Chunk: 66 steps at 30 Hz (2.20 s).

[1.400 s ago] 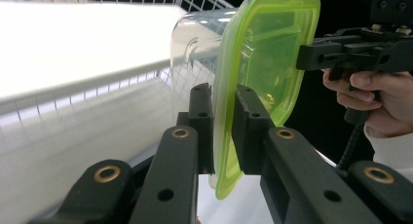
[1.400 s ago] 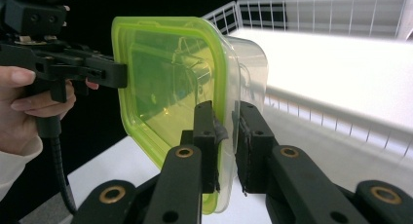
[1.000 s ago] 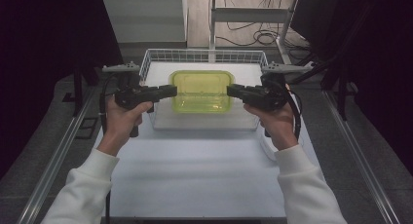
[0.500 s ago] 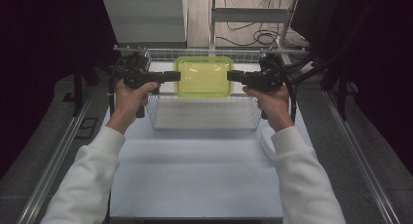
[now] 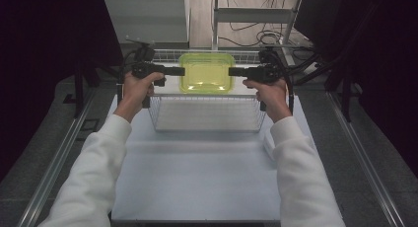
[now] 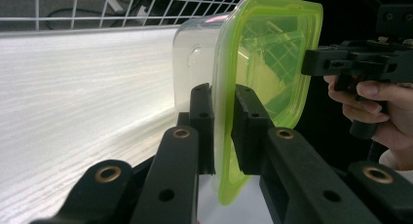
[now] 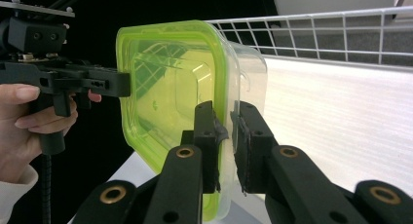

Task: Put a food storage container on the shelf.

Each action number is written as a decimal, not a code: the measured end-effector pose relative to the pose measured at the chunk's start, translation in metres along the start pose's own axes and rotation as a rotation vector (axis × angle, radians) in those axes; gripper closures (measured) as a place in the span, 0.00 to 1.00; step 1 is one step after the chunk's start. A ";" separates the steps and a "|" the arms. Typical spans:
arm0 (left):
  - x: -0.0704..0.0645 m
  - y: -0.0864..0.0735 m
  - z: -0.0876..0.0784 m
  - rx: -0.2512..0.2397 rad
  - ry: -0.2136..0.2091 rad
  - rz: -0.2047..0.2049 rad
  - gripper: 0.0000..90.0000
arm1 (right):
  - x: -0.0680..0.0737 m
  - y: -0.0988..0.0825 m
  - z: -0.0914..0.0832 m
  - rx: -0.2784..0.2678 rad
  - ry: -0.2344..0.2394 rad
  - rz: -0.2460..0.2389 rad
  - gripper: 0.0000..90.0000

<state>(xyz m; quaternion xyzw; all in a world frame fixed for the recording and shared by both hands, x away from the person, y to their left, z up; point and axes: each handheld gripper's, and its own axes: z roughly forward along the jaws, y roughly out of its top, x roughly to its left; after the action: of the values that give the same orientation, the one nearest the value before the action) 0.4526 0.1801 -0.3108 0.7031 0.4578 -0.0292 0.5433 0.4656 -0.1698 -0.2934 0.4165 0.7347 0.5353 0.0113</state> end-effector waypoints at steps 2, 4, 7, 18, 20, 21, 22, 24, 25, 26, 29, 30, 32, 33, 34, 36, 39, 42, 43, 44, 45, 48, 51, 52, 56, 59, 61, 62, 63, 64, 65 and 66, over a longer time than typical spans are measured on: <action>0.005 0.002 0.003 0.006 -0.006 -0.017 0.90 | -0.004 0.002 0.004 0.010 0.002 0.017 0.89; 0.009 0.003 0.006 0.010 -0.009 -0.032 0.90 | -0.008 0.004 0.007 0.019 0.000 0.031 0.89; 0.018 0.004 0.010 0.022 -0.011 -0.054 0.90 | -0.013 0.006 0.012 0.035 -0.003 0.052 0.89; 0.033 0.018 0.022 0.034 -0.009 -0.187 0.90 | -0.037 0.009 0.027 0.018 0.025 0.176 0.88; 0.041 0.021 0.026 0.024 -0.026 -0.256 0.89 | -0.040 0.011 0.031 0.023 0.020 0.198 0.86; 0.045 0.021 0.028 0.022 -0.038 -0.281 0.89 | -0.042 0.012 0.033 0.028 0.012 0.209 0.85; 0.048 0.022 0.030 0.020 -0.044 -0.305 0.89 | -0.043 0.012 0.035 0.030 0.008 0.222 0.84; 0.052 0.023 0.033 0.018 -0.051 -0.337 0.88 | -0.048 0.012 0.038 0.024 0.008 0.266 0.83; 0.054 0.023 0.034 0.020 -0.053 -0.345 0.88 | -0.050 0.011 0.040 0.020 0.010 0.290 0.83; 0.056 0.024 0.035 0.024 -0.058 -0.356 0.87 | -0.051 0.011 0.041 0.016 0.010 0.304 0.83; 0.061 0.023 0.038 0.024 -0.068 -0.378 0.86 | -0.056 0.010 0.046 0.007 0.010 0.349 0.81; 0.062 0.023 0.038 0.022 -0.074 -0.379 0.85 | -0.057 0.010 0.047 0.001 0.013 0.361 0.81; 0.064 0.022 0.038 0.016 -0.078 -0.375 0.85 | -0.059 0.009 0.049 -0.012 0.018 0.373 0.80; 0.064 0.022 0.039 0.013 -0.077 -0.370 0.84 | -0.060 0.008 0.049 -0.016 0.017 0.374 0.80; 0.063 0.021 0.039 0.009 -0.075 -0.367 0.84 | -0.060 0.008 0.049 -0.021 0.017 0.382 0.80; 0.063 0.021 0.040 0.007 -0.067 -0.362 0.83 | -0.060 0.008 0.050 -0.026 0.013 0.385 0.80; 0.058 0.022 0.039 0.011 -0.013 -0.325 0.76 | -0.059 0.008 0.050 -0.023 0.001 0.383 0.79; 0.055 0.021 0.039 0.011 0.039 -0.278 0.63 | -0.057 0.008 0.050 -0.032 -0.022 0.365 0.69; 0.052 0.021 0.038 0.001 0.070 -0.258 0.57 | -0.056 0.007 0.050 -0.037 -0.030 0.359 0.64; 0.051 0.021 0.037 -0.015 0.092 -0.237 0.50 | -0.055 0.008 0.049 -0.046 -0.036 0.350 0.59; 0.048 0.021 0.035 -0.036 0.102 -0.220 0.44 | -0.054 0.008 0.049 -0.052 -0.045 0.344 0.55; 0.038 0.023 0.029 -0.079 0.096 -0.170 0.36 | -0.048 0.009 0.045 -0.078 -0.044 0.328 0.47; 0.026 0.024 0.020 -0.108 0.133 -0.100 0.33 | -0.037 0.011 0.037 -0.121 -0.068 0.280 0.41; 0.022 0.024 0.016 -0.117 0.141 -0.082 0.32 | -0.033 0.011 0.034 -0.126 -0.087 0.257 0.39; 0.003 0.018 -0.002 -0.106 0.210 0.018 0.32 | -0.021 0.013 0.018 -0.135 -0.130 0.185 0.36; -0.006 0.011 -0.011 -0.069 0.228 0.078 0.33 | -0.015 0.011 0.002 -0.131 -0.129 0.119 0.35; -0.012 0.004 -0.019 -0.058 0.230 0.107 0.33 | -0.010 0.008 -0.009 -0.110 -0.114 0.081 0.35; -0.015 0.000 -0.024 -0.056 0.227 0.120 0.33 | -0.008 0.006 -0.013 -0.097 -0.117 0.062 0.35; -0.018 -0.003 -0.027 -0.056 0.228 0.127 0.34 | -0.004 0.003 -0.019 -0.077 -0.122 0.038 0.34; -0.021 -0.009 -0.032 -0.052 0.244 0.142 0.34 | -0.002 0.002 -0.022 -0.067 -0.123 0.026 0.34; -0.024 -0.013 -0.034 -0.050 0.255 0.150 0.35 | 0.001 -0.002 -0.027 -0.050 -0.123 -0.001 0.33; -0.027 -0.019 -0.039 -0.050 0.251 0.157 0.35 | 0.003 -0.004 -0.029 -0.039 -0.123 -0.017 0.33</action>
<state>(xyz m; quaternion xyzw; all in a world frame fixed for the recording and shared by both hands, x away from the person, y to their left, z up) 0.4059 0.1944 -0.2944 0.7213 0.4662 0.1130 0.4996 0.4474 -0.1909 -0.2831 0.4421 0.7254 0.5230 0.0692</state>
